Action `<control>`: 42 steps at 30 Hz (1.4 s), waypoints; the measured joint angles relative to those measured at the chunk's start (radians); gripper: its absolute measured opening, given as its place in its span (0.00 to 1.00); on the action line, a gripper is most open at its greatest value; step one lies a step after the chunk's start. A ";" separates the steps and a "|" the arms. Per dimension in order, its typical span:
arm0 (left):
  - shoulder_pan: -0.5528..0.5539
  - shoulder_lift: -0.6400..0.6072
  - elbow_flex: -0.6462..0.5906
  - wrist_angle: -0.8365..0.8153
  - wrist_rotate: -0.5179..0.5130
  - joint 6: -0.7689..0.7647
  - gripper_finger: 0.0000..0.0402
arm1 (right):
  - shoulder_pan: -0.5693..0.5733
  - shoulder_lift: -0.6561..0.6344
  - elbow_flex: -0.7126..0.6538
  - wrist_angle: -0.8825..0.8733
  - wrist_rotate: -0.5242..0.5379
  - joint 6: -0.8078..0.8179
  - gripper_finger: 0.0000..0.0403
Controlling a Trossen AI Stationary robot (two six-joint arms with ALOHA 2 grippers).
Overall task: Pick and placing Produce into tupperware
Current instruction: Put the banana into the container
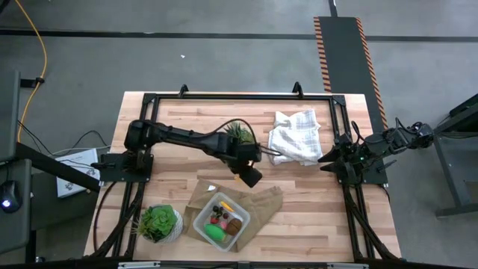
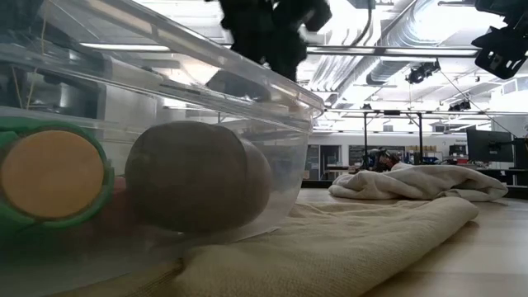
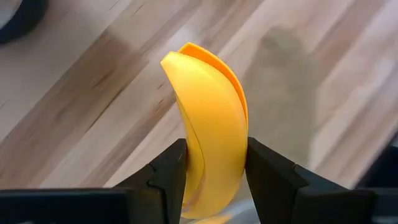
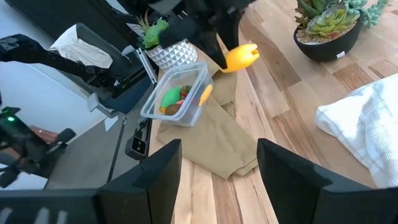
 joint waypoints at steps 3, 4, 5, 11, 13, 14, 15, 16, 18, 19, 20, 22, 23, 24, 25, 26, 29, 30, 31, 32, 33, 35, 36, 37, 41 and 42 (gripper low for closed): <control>0.000 0.000 0.056 0.004 0.000 0.018 0.34 | 0.000 0.000 0.000 0.000 0.000 0.002 0.50; 0.000 0.000 0.075 0.005 0.000 0.028 0.34 | 0.000 0.000 0.000 0.000 0.000 0.005 0.50; 0.000 0.000 0.092 0.005 -0.001 0.034 0.34 | 0.000 0.000 0.000 0.000 0.000 0.010 0.50; 0.006 0.000 0.202 -0.020 -0.068 0.101 0.34 | 0.000 0.000 0.000 0.001 0.000 0.018 0.50; 0.013 0.000 0.244 -0.056 -0.077 0.125 0.34 | 0.000 0.000 0.000 0.001 -0.001 0.020 0.50; 0.016 0.000 0.262 -0.075 -0.078 0.136 0.34 | 0.000 0.000 0.000 0.001 -0.001 0.022 0.50; 0.022 0.000 0.280 -0.099 -0.079 0.150 0.34 | 0.000 0.000 0.000 0.001 -0.001 0.023 0.50; 0.027 0.000 0.297 -0.129 -0.079 0.163 0.34 | 0.000 0.000 0.000 0.001 0.000 0.028 0.50; 0.033 0.000 0.335 -0.192 -0.083 0.184 0.34 | 0.000 0.000 0.000 0.001 0.002 0.029 0.50; 0.037 0.000 0.352 -0.216 -0.088 0.198 0.34 | 0.000 0.000 0.000 0.001 0.005 0.029 0.50; 0.040 0.000 0.368 -0.241 -0.094 0.214 0.34 | 0.000 0.000 0.000 0.001 0.012 0.029 0.50; 0.045 0.000 0.395 -0.298 -0.089 0.252 0.34 | 0.000 0.000 0.000 0.001 0.034 0.033 0.50; 0.051 0.000 0.405 -0.323 -0.080 0.267 0.34 | 0.000 0.000 0.000 0.001 0.047 0.038 0.50; 0.052 0.000 0.414 -0.346 -0.078 0.277 0.34 | 0.000 0.000 0.000 0.001 0.059 0.044 0.50; 0.052 0.000 0.424 -0.376 -0.078 0.284 0.34 | 0.000 0.000 0.000 0.001 0.068 0.046 0.50; 0.052 0.000 0.431 -0.404 -0.078 0.295 0.34 | 0.000 0.000 0.000 0.001 0.078 0.050 0.50; 0.052 -0.006 0.446 -0.458 -0.079 0.337 0.34 | 0.000 0.000 0.000 0.002 0.116 0.068 0.50; 0.052 -0.007 0.449 -0.464 -0.081 0.348 0.34 | 0.000 0.000 0.000 0.002 0.126 0.072 0.50; 0.052 -0.007 0.454 -0.470 -0.081 0.356 0.34 | 0.000 0.000 0.000 0.002 0.139 0.074 0.50; 0.052 -0.007 0.458 -0.478 -0.082 0.364 0.34 | 0.000 0.000 0.000 0.004 0.149 0.078 0.50; 0.052 -0.007 0.464 -0.488 -0.082 0.372 0.34 | 0.000 0.000 0.000 0.008 0.162 0.082 0.50; 0.052 -0.007 0.477 -0.478 -0.079 0.397 0.34 | 0.000 0.000 0.000 0.012 0.192 0.092 0.50; 0.052 -0.007 0.484 -0.475 -0.078 0.410 0.34 | 0.000 0.000 0.000 0.014 0.203 0.094 0.50; 0.052 -0.007 0.493 -0.477 -0.078 0.421 0.34 | 0.000 0.000 0.000 0.016 0.215 0.097 0.50; 0.052 -0.007 0.546 -0.476 -0.098 0.476 0.34 | 0.000 0.000 0.000 0.040 0.262 0.098 0.50; 0.052 -0.007 0.565 -0.477 -0.110 0.492 0.34 | 0.000 0.000 0.000 0.047 0.274 0.098 0.50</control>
